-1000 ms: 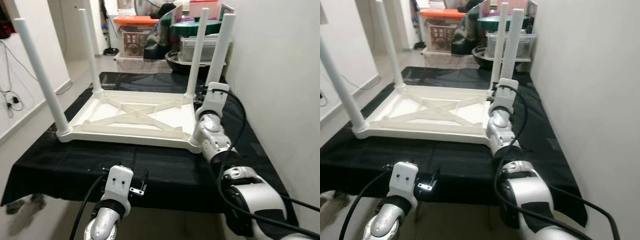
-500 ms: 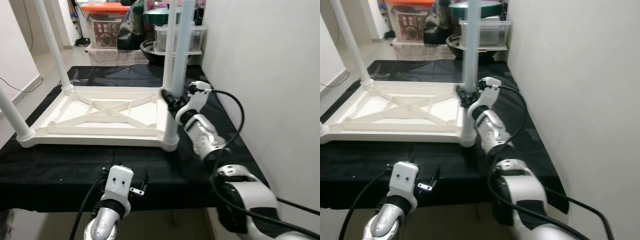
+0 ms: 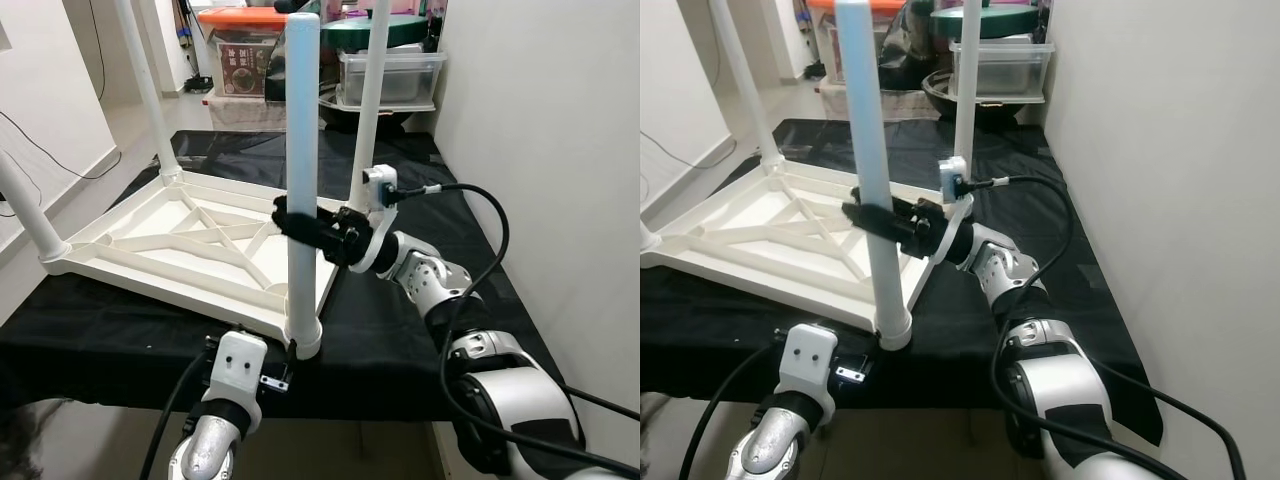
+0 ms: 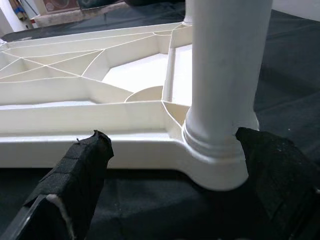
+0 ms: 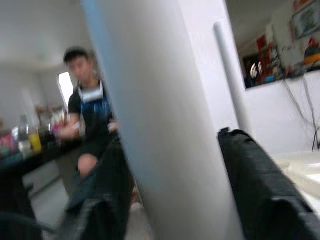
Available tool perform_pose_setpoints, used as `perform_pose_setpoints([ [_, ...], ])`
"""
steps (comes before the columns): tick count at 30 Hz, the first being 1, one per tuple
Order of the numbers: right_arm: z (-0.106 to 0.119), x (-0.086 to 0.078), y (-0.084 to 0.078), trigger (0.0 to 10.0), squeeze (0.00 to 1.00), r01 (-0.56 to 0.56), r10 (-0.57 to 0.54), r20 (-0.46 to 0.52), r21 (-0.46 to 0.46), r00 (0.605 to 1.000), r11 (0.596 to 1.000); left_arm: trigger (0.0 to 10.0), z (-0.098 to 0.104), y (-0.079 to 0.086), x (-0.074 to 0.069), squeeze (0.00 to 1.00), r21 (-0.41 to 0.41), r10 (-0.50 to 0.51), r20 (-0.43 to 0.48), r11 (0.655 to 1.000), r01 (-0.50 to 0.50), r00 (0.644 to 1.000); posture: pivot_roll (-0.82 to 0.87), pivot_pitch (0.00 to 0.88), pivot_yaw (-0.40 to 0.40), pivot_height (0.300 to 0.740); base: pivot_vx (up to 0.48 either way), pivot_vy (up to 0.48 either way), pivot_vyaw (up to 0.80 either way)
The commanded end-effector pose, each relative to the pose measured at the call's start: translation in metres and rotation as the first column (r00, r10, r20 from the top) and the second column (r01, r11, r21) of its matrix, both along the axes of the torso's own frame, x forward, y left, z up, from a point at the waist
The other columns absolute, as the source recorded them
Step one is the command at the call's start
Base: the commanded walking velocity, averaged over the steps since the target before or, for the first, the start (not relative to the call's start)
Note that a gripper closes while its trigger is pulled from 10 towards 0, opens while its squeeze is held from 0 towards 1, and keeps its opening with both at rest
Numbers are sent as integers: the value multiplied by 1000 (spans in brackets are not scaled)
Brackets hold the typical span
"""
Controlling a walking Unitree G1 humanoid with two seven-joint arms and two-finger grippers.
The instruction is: Building children table
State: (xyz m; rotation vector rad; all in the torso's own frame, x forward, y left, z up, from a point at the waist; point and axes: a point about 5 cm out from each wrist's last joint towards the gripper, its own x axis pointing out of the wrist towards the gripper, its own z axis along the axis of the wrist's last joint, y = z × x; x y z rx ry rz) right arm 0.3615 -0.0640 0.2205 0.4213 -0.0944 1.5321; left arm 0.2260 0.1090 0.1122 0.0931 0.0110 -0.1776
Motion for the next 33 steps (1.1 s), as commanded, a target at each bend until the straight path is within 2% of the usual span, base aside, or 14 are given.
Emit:
perform_pose_setpoints([
  [1,-12,-4,8,0,0,-28,27,-14,-76,1000,997,10000,-4,1,-1,0,6,3,-13,1000,-3,1000,-1,0,-10,734,0,0,0],
  [9,-26,30,-1,0,0,584,-599,32,-269,800,765,10000,-4,1,-1,0,7,4,-14,1000,-4,1000,0,0,-13,734,0,0,0],
  [12,-30,44,-26,0,0,802,-842,62,-348,537,485,10000,-4,1,-1,0,5,3,-14,1000,-3,1000,-7,0,-6,734,0,0,0],
  [13,-37,48,-49,0,0,875,-944,65,-399,324,274,10000,-4,0,-2,0,5,1,-14,1000,-1,1000,-12,0,-2,734,0,0,0],
  [15,-37,48,-49,0,0,875,-944,65,-399,324,274,10000,-4,0,-2,0,5,1,-14,1000,-1,1000,-12,0,-2,734,0,0,0],
  [17,-43,48,-69,0,0,901,-987,84,-426,134,86,10000,-4,0,-2,0,5,0,-16,1000,0,1000,-12,0,-2,734,0,0,0],
  [19,-59,40,-100,0,0,848,-971,77,-475,-224,-234,10000,-4,0,-2,0,5,-2,-17,1000,2,1000,-9,0,-1,734,0,0,0],
  [21,-63,37,-103,0,0,821,-949,71,-484,-307,-302,10000,-4,0,-2,0,5,-3,-17,1000,3,1000,-9,0,-1,734,0,0,0],
  [27,-63,35,-64,0,0,860,-966,-52,-469,-252,-200,10000,-4,0,-2,0,6,-4,-19,1000,4,1000,-9,0,-1,734,0,0,0],
  [28,-54,38,-44,10000,0,911,-986,-102,-405,-132,-80,10000,-4,0,-2,0,7,-4,-20,1000,4,1000,-5,0,-1,734,0,0,0],
  [30,-49,38,-36,10000,0,929,-991,-117,-370,-71,-23,10000,-5,0,-2,0,7,-4,-20,1000,4,1000,-5,0,-1,734,0,0,0],
  [31,-41,39,-25,10000,1000,950,-988,-146,-297,51,93,10000,-5,0,-2,0,6,-2,-20,1000,2,1000,-5,0,-1,734,0,0,0],
  [32,-32,38,-11,10000,0,946,-970,-109,-224,216,236,10000,-5,0,-2,0,6,-1,-20,1000,1,1000,-4,0,-3,734,0,0,0],
  [33,-28,36,-2,10000,0,927,-945,-72,-187,318,326,10000,-4,1,-2,0,5,1,-20,1000,-1,1000,-4,0,-3,734,0,0,0],
])
